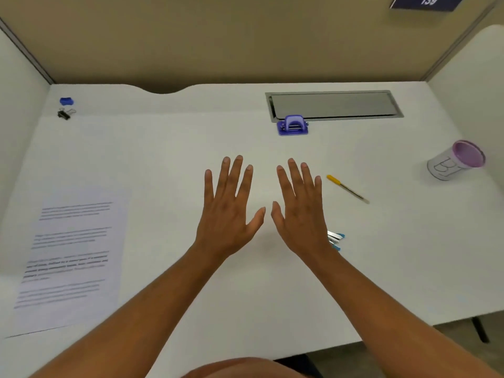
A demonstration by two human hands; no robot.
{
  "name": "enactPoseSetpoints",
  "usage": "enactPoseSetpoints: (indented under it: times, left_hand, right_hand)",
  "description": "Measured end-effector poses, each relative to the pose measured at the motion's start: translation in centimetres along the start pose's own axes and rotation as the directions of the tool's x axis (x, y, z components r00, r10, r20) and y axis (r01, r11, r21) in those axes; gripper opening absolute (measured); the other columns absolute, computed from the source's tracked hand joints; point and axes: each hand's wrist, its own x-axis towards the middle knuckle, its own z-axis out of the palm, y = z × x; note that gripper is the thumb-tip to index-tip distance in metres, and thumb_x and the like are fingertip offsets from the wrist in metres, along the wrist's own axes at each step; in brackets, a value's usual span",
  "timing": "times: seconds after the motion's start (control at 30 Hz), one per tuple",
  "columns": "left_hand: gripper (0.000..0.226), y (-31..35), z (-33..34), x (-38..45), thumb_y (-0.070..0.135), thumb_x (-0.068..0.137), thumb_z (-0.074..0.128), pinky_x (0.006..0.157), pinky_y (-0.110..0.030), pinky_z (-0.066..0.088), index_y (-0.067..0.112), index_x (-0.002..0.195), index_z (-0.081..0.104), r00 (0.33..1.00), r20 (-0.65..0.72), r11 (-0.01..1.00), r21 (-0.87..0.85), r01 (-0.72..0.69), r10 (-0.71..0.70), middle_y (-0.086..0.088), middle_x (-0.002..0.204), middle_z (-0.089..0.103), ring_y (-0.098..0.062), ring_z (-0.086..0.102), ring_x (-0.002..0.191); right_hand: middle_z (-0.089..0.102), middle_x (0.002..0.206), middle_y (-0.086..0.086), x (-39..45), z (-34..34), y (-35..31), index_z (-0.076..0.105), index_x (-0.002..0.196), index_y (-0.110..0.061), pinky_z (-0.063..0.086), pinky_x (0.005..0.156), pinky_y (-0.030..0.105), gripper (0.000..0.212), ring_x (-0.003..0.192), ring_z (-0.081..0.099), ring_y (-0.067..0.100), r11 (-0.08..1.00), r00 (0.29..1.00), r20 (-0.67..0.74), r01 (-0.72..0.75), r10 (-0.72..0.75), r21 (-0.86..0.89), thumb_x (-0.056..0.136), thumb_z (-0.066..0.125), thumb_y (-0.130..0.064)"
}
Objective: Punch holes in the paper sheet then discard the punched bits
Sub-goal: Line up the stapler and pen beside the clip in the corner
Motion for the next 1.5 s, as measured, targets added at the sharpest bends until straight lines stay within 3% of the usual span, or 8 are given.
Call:
enactPoseSetpoints:
  times: [0.5,0.63,0.8,0.97,1.1,1.23,1.37,1.5]
  left_hand:
    - [0.089,14.3,7.7,1.4,0.063,0.102,0.042,0.132,-0.064,0.001,0.012,0.170,0.016,0.987,0.050,0.987,-0.040,-0.153,0.155,-0.013,0.179,0.006,-0.033,0.001,0.167]
    - [0.085,14.3,8.5,1.6,0.058,0.102,0.052,0.133,-0.059,0.011,0.011,0.168,0.026,0.970,0.141,0.979,-0.088,-0.186,0.197,-0.014,0.178,0.017,-0.033,0.011,0.166]
    - [0.066,14.2,10.4,2.6,0.037,0.107,0.059,0.131,-0.044,0.023,0.010,0.163,0.038,0.897,0.335,0.956,-0.151,-0.251,0.288,-0.012,0.172,0.035,-0.030,0.033,0.159]
    - [0.042,14.4,10.6,3.4,0.017,0.097,0.076,0.087,-0.046,0.056,0.001,0.135,0.069,0.897,0.296,0.941,-0.184,-0.284,0.328,-0.017,0.120,0.073,-0.038,0.069,0.105]
    - [0.016,14.3,10.4,3.6,0.024,0.101,0.070,0.070,-0.037,0.036,0.010,0.106,0.074,0.901,0.266,0.937,-0.168,-0.306,0.342,-0.010,0.097,0.066,-0.032,0.061,0.088]
    - [0.017,13.0,10.0,2.8,0.026,0.099,0.074,0.068,-0.035,0.030,0.009,0.101,0.076,0.942,0.194,0.954,-0.178,-0.241,0.275,-0.009,0.091,0.065,-0.032,0.060,0.082]
    - [0.018,10.3,8.4,1.8,0.028,0.102,0.067,0.072,-0.035,0.028,0.013,0.104,0.076,0.987,0.131,0.989,-0.131,-0.072,0.089,-0.006,0.093,0.066,-0.032,0.057,0.086]
    - [0.017,6.1,5.3,0.8,0.024,0.099,0.073,0.075,-0.042,0.044,0.008,0.104,0.076,0.988,0.060,0.966,-0.206,0.154,-0.145,-0.010,0.091,0.065,-0.035,0.056,0.085]
  right_hand:
    - [0.015,0.173,0.012,-8.1,-1.2,14.1,0.021,0.165,-0.015,0.018,0.126,0.062,0.079,0.161,0.010,0.034,0.992,0.995,0.040,-0.099,0.096,0.078,0.098,0.063,-0.025]
    - [0.044,0.160,0.016,-7.5,-0.8,15.8,0.040,0.157,-0.008,0.029,0.123,0.059,0.063,0.152,0.037,0.036,0.985,0.991,0.003,-0.131,0.132,0.116,0.100,0.060,-0.022]
    - [0.068,0.126,0.018,-4.0,-0.2,18.6,0.065,0.132,0.001,0.055,0.098,0.049,0.037,0.114,0.065,0.039,0.987,0.992,0.031,-0.128,0.126,0.098,0.096,0.066,-0.010]
    - [0.057,0.139,0.011,-0.8,1.2,20.6,0.054,0.144,-0.007,0.047,0.103,0.041,0.038,0.125,0.053,0.031,0.975,0.949,0.240,-0.219,0.207,0.027,0.107,0.048,-0.015]
    - [0.060,0.128,0.010,0.5,1.9,21.1,0.059,0.134,-0.009,0.048,0.099,0.039,0.029,0.118,0.055,0.028,0.972,0.931,0.283,-0.235,0.233,-0.025,0.109,0.046,-0.019]
    - [0.064,0.108,0.014,1.1,2.3,20.8,0.068,0.108,-0.007,0.050,0.087,0.041,0.024,0.100,0.062,0.031,0.951,0.909,0.290,-0.309,0.299,-0.011,0.108,0.045,-0.013]
    - [0.073,0.096,0.014,1.0,2.6,18.9,0.077,0.098,-0.003,0.048,0.076,0.035,0.020,0.092,0.067,0.033,0.852,0.871,0.253,-0.475,0.421,0.218,0.096,0.057,-0.006]
    - [0.079,0.091,0.007,1.9,2.7,13.4,0.081,0.095,-0.008,0.050,0.072,0.029,0.016,0.088,0.072,0.027,0.706,0.824,0.293,-0.567,0.486,0.425,0.090,0.066,-0.009]
